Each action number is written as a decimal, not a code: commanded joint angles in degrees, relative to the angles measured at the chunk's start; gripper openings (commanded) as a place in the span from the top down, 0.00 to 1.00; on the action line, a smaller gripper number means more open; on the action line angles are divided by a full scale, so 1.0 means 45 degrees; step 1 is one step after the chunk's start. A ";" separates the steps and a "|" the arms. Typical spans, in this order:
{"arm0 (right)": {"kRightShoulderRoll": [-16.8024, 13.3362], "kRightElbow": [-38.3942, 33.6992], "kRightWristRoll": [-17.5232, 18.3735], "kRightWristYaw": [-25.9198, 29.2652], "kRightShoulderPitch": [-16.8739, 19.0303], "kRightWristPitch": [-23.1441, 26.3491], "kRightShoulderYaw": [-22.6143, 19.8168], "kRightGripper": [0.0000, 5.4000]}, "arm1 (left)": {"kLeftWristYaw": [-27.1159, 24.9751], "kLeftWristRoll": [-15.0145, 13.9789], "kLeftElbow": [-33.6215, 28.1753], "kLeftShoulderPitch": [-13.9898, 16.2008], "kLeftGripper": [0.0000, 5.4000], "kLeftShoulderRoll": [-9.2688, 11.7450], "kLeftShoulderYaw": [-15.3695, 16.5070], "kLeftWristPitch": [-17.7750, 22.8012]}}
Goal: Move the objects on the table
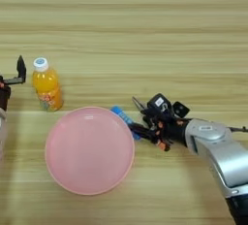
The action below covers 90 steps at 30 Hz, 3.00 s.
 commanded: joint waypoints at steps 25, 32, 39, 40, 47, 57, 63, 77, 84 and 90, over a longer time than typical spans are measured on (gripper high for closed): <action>0.2791 0.1575 0.0139 -0.2487 -0.2043 -0.5215 -0.2216 0.00 | -0.1947 -0.1578 -0.2161 -0.0049 0.00 0.0126 0.0120 -0.1299; 0.3660 0.3465 -0.1455 -0.4099 -0.1987 -0.8982 -0.2253 0.00 | -0.3085 -0.2305 -0.3048 0.0082 0.00 0.0263 -0.0053 -0.0995; 0.4346 0.5857 -0.3342 -0.6348 -0.2214 -1.2967 -0.2398 0.00 | -0.4095 -0.2600 -0.3646 0.0456 0.00 0.0363 -0.0476 -0.0410; 0.4397 0.6170 -0.3416 -0.6588 -0.2283 -1.3400 -0.2498 0.00 | -0.4183 -0.2537 -0.3644 0.0524 0.00 0.0349 -0.0580 -0.0376; 0.4448 0.7921 -0.3179 -0.7448 -0.2642 -1.5314 -0.3160 0.00 | -0.4517 -0.2148 -0.3761 0.1048 0.00 0.0284 -0.1325 0.0141; 0.4506 0.8606 -0.2385 -0.7316 -0.2618 -1.5886 -0.3523 0.00 | -0.4718 -0.1772 -0.3692 0.1454 0.00 0.0396 -0.1943 0.0666; 0.4559 0.8659 -0.2070 -0.7251 -0.2428 -1.5832 -0.3668 0.00 | -0.4739 -0.1453 -0.3507 0.1631 0.00 0.0471 -0.2237 0.1026; 0.4686 0.8455 -0.1822 -0.7164 -0.2235 -1.5710 -0.3708 0.00 | -0.4603 -0.0906 -0.2813 0.1626 0.00 0.0611 -0.2348 0.1977; 0.4708 0.8458 -0.1798 -0.7178 -0.2248 -1.5694 -0.3708 0.00 | -0.4638 -0.0815 -0.2634 0.1600 0.04 0.0633 -0.2360 0.2353; 0.4723 0.8497 -0.1841 -0.7211 -0.2272 -1.5708 -0.3693 0.00 | -0.4739 -0.0799 -0.2606 0.1601 0.15 0.0653 -0.2373 0.2335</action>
